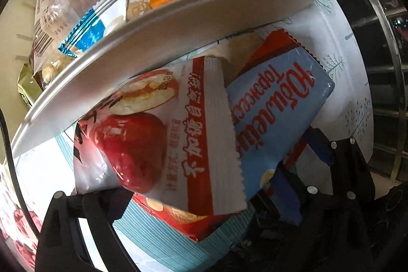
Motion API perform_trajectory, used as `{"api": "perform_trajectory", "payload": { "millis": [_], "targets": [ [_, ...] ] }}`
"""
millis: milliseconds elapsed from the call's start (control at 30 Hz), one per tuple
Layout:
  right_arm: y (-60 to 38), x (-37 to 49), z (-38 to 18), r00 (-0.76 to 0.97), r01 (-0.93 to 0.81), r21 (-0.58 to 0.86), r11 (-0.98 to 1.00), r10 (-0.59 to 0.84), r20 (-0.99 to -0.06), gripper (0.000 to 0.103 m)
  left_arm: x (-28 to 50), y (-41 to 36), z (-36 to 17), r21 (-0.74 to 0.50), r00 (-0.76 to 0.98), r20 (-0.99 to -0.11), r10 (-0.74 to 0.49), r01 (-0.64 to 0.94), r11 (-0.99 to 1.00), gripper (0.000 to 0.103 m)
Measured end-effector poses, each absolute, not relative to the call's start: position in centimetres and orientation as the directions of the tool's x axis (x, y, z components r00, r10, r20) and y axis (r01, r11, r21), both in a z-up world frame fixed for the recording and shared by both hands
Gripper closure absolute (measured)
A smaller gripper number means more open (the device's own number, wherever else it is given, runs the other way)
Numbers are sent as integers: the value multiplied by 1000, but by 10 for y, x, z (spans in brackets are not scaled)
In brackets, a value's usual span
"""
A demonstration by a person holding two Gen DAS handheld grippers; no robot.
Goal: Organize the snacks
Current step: 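Grasp the blue-red biscuit pack with the left gripper while the right grasps the dark red-edged packet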
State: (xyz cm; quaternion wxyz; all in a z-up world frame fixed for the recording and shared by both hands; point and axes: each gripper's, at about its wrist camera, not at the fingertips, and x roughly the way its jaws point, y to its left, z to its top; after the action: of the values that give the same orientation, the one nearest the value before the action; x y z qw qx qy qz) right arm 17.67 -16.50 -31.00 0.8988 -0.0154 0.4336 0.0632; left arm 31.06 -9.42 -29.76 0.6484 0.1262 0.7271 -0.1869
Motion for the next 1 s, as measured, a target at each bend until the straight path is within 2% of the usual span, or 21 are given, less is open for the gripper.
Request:
{"api": "perform_trajectory", "payload": {
  "millis": [33,100,167,233,400,500,600,667,733,800,1000],
  "targets": [
    [-165,177,-310,617,-129,26,991,101,-781,39,309,-93,-298,-112,-131,-989,-63,420,900,13],
    [-166,180,-311,616,-136,23,990,103,-781,39,310,-85,-298,-137,-147,-986,-84,407,903,22],
    [-164,180,-310,616,-143,17,990,102,-781,39,311,-79,-298,-138,-155,-985,-81,401,905,23],
    [-162,178,-310,614,-142,8,990,95,-783,46,315,-71,-296,-135,-159,-984,-77,397,908,24],
    [-164,180,-307,589,-136,14,991,92,-803,52,315,-74,-294,-116,-156,-986,-58,402,908,26],
    [-161,180,-306,577,-147,2,989,87,-812,61,313,-70,-292,-116,-167,-985,-53,392,912,27],
    [-161,182,-305,567,-138,1,990,79,-820,66,309,-65,-290,-117,-171,-984,-55,381,917,29],
    [-159,179,-305,559,-125,5,992,75,-826,71,306,-64,-290,-116,-169,-984,-55,380,918,29],
    [-157,176,-305,549,-118,23,993,85,-831,84,301,-59,-288,-119,-168,-984,-58,379,918,30],
    [-155,173,-304,536,-110,48,993,100,-839,92,295,-54,-284,-117,-166,-985,-56,384,916,31],
    [-151,162,-295,540,-71,62,996,90,-836,93,276,-34,-268,-143,-161,-983,-86,385,912,38]
  ]
}}
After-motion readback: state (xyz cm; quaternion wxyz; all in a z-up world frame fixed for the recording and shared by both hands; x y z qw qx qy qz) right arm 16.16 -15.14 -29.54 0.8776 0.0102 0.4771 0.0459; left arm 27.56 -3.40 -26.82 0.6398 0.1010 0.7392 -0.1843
